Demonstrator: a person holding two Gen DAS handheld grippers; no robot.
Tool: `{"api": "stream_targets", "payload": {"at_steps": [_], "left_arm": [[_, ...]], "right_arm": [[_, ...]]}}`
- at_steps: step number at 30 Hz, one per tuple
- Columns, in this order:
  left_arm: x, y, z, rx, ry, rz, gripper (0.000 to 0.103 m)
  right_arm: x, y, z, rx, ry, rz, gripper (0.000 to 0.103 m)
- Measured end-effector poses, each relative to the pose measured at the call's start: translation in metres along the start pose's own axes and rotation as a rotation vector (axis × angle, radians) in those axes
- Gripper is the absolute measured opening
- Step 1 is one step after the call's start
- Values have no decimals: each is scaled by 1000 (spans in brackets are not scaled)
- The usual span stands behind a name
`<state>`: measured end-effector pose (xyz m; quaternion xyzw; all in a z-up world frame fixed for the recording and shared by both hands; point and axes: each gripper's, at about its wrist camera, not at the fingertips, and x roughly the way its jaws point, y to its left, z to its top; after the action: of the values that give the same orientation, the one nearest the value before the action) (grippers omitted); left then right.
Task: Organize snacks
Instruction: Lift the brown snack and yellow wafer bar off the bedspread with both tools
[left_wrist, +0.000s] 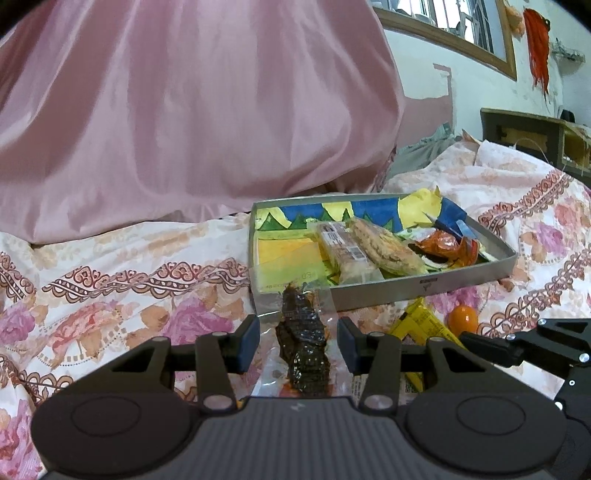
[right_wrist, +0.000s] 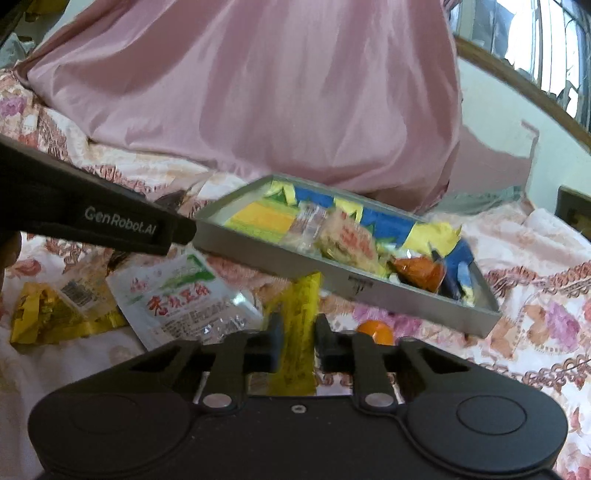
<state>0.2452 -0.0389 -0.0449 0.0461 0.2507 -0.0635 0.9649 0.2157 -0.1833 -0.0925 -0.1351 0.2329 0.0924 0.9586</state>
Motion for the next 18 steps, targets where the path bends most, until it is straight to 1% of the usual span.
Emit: {"api": "stream_targets", "payload": {"at_steps": [3,4,5,6,8,9,11,14,16,18], "left_arm": [[3,1,-5,-5,26,6,50],[3,2,-6,-7,31,9,50],[4,2,-7,-6,32,11,50],[3,3,-7,-4,31,13,50],[3,4,-7,-7,31,13,50],[3,5,-7,-10,30,15,50],[3,6,-7,-16,30,15,50],[4,7,-6,-18,31,18,50],[4,6,-6,-18,32,20,50],[3,5,-5,-17,31,22,50]], "right_arm": [[4,-6,-2,42,33,16,28],[6,-7,-2,54,46,23,32],[7,-9,-4,72,55,34,39],[9,-10,-5,96,67,50,42],[13,-11,-6,121,83,66,55],[16,-11,-7,129,98,75,57],[22,-10,-10,133,115,80,58],[25,-7,-9,130,111,81,58],[27,-8,-9,136,114,92,53],[26,-8,-9,142,116,93,52]]}}
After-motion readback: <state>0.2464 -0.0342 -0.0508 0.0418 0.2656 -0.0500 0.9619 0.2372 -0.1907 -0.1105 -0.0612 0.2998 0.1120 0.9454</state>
